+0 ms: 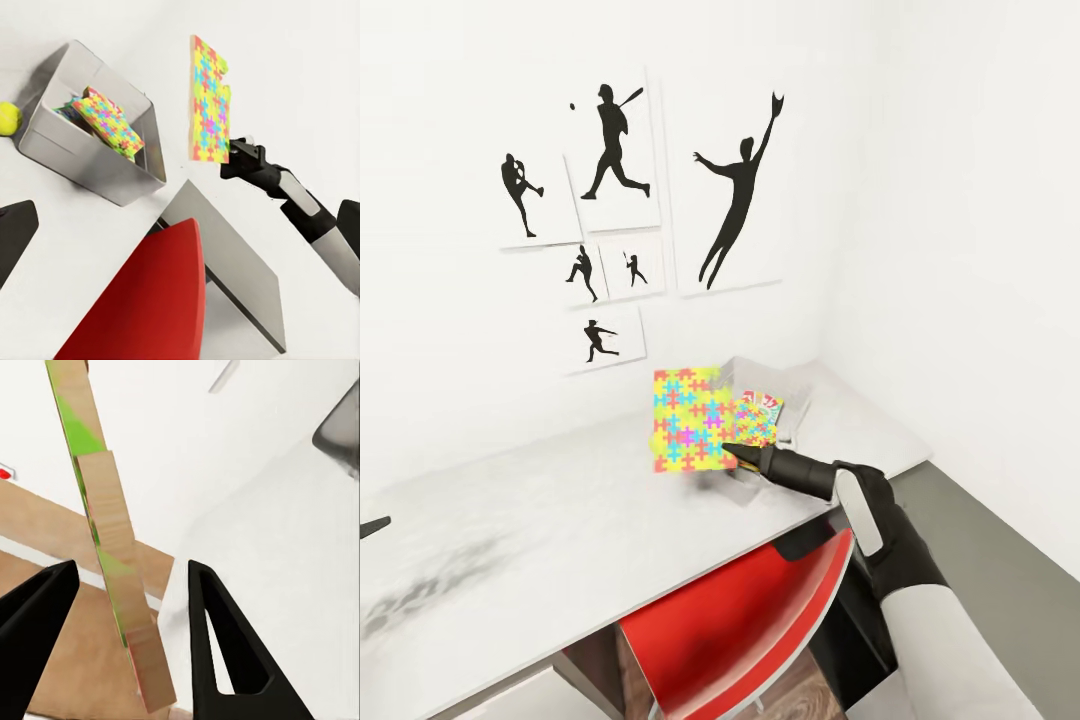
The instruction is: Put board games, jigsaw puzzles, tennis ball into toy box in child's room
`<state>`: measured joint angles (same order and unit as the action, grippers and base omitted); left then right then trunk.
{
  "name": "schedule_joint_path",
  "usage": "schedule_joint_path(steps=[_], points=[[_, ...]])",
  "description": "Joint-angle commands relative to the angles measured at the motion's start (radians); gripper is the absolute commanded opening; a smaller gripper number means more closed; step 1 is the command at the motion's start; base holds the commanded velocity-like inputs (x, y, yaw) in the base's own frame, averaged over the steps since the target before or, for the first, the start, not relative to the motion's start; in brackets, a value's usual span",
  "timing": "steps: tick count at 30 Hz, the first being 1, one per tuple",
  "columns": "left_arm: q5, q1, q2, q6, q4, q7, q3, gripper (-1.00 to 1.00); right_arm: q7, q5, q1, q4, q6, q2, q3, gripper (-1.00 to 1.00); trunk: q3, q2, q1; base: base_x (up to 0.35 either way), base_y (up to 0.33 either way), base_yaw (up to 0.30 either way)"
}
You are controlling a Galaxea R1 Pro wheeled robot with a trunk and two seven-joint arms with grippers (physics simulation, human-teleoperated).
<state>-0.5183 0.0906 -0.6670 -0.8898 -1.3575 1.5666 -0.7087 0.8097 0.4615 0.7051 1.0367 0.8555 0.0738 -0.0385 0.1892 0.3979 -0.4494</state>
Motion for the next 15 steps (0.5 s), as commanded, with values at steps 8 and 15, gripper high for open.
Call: schedule_joint_path(steps=[8, 15], points=[[0.001, 0.001, -0.001, -0.011, 0.000, 0.004, 0.001, 1.00, -0.075, -0.001, 0.163, -0.200, 0.020, 0.006, -0.043, -1.00, 0.002, 0.002, -0.001, 0.000, 0.000, 0.000], [0.000, 0.003, -0.001, -0.011, 0.001, 0.004, 0.002, 1.00, -0.193, -0.001, 0.258, -0.339, 0.015, 0.002, -0.050, -1.00, 0.002, 0.002, -0.001, 0.000, 0.000, 0.000]])
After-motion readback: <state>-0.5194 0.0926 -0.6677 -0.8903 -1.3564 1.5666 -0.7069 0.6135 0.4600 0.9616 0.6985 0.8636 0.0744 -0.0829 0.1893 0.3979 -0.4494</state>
